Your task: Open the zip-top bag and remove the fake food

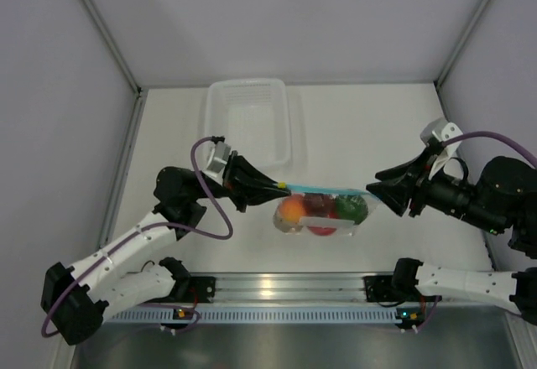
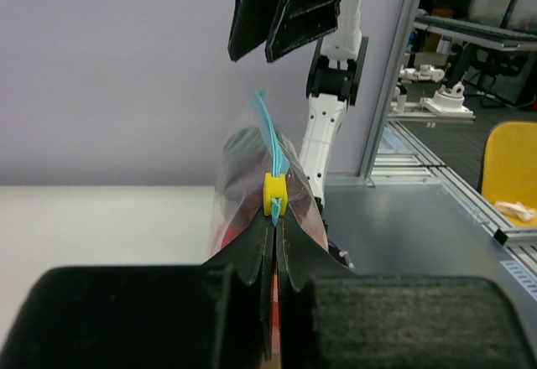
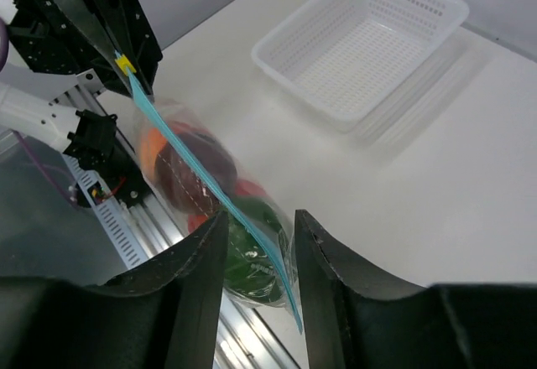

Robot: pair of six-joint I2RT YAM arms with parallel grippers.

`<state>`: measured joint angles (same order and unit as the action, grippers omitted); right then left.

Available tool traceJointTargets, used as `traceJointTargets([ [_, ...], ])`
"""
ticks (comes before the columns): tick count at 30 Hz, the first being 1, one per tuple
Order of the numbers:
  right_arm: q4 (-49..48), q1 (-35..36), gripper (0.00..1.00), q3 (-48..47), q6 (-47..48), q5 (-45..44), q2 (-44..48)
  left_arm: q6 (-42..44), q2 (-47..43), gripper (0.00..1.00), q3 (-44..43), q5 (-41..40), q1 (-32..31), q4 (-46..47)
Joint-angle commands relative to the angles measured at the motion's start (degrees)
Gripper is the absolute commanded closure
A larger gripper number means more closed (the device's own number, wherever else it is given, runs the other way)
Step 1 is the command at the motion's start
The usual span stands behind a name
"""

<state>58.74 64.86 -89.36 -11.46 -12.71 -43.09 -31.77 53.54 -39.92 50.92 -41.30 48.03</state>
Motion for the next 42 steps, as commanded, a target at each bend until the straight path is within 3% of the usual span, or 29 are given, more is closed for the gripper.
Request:
traceJointTargets([
  [1, -2.93, 0.27, 0.62, 0.24, 1.88, -3.81, 0.90, 3.12, 2.09, 1.00, -4.11, 4.97, -0.10, -3.12],
  [7, -1.09, 0.27, 0.57, 0.24, 2.06, 3.37, -3.13, 8.56, 4.28, 1.00, -8.41, 9.10, -0.10, -15.04],
  [19, -7.58, 0.35, 0.46, 0.33, 9.17, 18.50, -13.67, 6.20, 6.58, 1.00, -10.00, 18.51, -0.10, -19.55],
  [27, -9.69, 0.27, 0.51, -2.75, 10.94, 24.66, -20.63, 5.40, 6.49, 1.00, -9.47, 21.42, -0.19, -19.55],
  [34, -11.37, 0.27, 0.64, -4.07, 10.50, 27.65, -22.47, 5.40, 7.19, 1.00, -9.82, 21.95, -0.19, -19.55],
  [42, -12.68, 0.27, 0.64, -4.06, 9.71, 28.97, -23.44, 5.23, 8.34, 1.00, -10.97, 22.39, -0.27, -19.55],
])
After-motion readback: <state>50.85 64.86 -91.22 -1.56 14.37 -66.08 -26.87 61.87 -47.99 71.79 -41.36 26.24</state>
